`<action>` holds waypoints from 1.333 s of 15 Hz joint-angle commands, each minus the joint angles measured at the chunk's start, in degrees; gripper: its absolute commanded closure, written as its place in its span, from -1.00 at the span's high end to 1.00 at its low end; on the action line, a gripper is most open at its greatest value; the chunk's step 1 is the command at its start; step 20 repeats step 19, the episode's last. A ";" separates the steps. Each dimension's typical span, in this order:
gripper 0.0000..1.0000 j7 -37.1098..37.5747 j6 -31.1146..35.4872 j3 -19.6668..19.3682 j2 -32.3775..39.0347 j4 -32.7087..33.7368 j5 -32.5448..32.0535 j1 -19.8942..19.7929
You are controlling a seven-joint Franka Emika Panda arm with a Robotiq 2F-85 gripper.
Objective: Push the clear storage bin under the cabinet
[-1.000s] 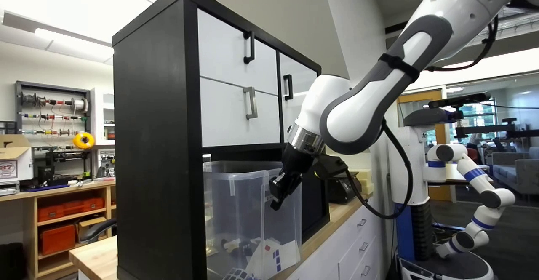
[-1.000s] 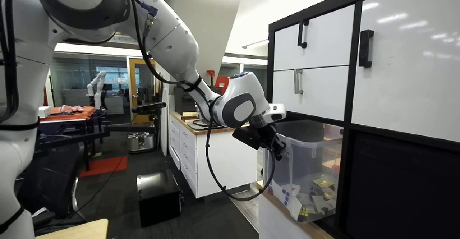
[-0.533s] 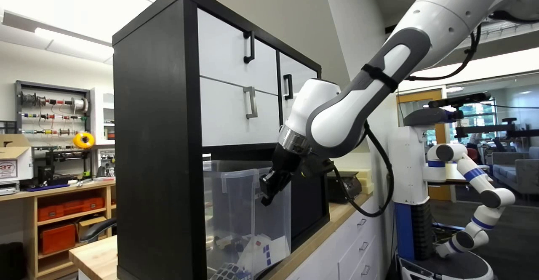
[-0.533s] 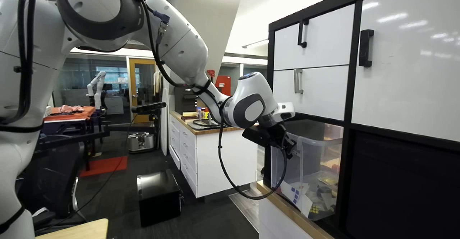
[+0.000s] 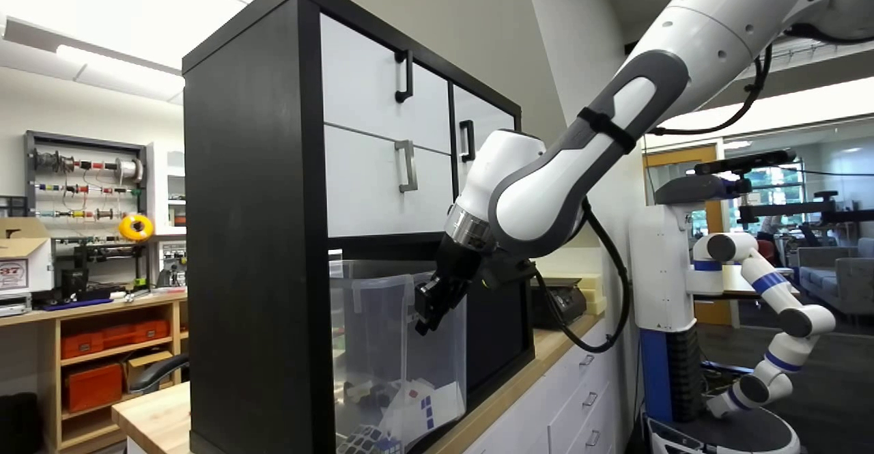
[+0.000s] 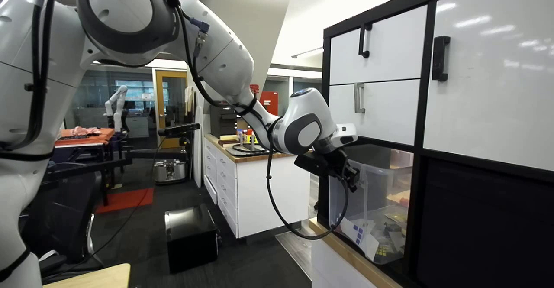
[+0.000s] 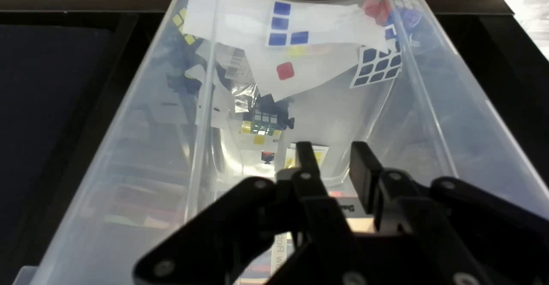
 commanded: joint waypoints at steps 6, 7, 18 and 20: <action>0.81 -6.07 -23.26 5.55 -14.20 -11.53 7.29 -3.92; 0.95 -5.97 -26.80 5.29 -15.90 -12.43 7.23 -3.89; 1.00 -4.58 -47.85 4.39 -24.17 -13.88 5.70 -3.63; 1.00 -4.58 -47.78 4.40 -24.14 -13.86 5.70 -3.62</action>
